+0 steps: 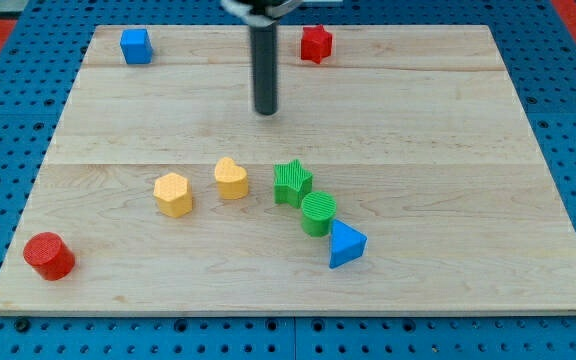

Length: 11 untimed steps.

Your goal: Move the yellow hexagon towards the bottom of the red star

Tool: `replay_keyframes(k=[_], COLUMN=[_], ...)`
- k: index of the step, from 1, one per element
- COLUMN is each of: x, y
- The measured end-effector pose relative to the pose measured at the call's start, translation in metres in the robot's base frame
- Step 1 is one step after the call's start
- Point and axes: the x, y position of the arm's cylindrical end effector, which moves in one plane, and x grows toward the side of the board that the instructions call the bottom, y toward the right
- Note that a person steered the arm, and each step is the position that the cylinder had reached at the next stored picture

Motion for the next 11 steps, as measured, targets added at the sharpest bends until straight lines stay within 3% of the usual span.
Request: replay_keyframes(k=[1,2,3,4,8,10,11], x=[0.016,0.068,0.125,0.138,-0.01,-0.034,-0.045], y=[-0.099,-0.177,-0.139,-0.048,-0.026,0.09,0.048])
